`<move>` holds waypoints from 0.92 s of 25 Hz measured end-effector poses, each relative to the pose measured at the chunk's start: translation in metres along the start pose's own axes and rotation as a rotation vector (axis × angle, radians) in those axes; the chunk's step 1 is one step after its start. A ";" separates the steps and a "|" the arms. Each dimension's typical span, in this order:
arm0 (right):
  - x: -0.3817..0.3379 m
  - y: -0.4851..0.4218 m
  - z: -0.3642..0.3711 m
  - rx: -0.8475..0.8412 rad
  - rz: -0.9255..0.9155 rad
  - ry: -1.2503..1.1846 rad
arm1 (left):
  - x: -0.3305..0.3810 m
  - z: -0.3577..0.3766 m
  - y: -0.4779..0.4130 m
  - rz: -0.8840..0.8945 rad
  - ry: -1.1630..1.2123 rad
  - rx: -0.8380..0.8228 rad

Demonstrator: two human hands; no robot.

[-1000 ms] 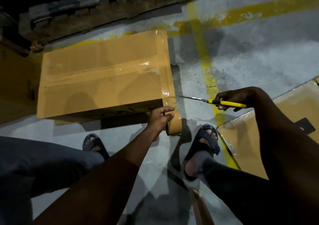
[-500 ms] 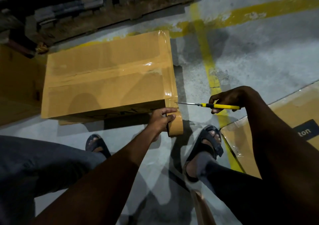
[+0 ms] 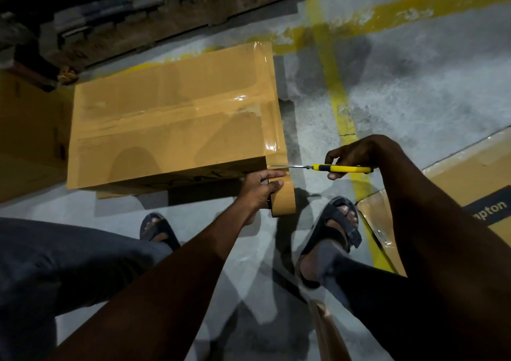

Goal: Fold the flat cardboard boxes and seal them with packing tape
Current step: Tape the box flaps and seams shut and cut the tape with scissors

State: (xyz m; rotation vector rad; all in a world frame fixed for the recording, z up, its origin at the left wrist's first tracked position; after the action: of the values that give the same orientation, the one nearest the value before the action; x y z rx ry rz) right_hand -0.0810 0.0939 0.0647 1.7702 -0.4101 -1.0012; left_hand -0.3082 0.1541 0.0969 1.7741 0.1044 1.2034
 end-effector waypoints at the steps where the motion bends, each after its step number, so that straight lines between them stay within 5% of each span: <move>1: -0.004 -0.002 0.000 -0.001 -0.013 0.011 | 0.000 0.000 0.000 0.000 0.003 -0.001; 23: -0.008 -0.019 -0.008 0.152 -0.147 0.038 | 0.003 0.001 0.001 -0.001 0.014 0.012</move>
State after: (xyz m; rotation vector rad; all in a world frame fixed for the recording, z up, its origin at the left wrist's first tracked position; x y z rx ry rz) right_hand -0.0830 0.1121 0.0523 1.9768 -0.3435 -1.0609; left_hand -0.3062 0.1548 0.1000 1.7758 0.1202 1.2171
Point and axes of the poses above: each hand's wrist, its own y-axis away from the middle knuckle, its own z-axis out of the palm, x = y × z, the point moved 8 cm from there along -y, towards the middle knuckle, and after that the axes turned 3 degrees about -z, right-handed, at the moved point
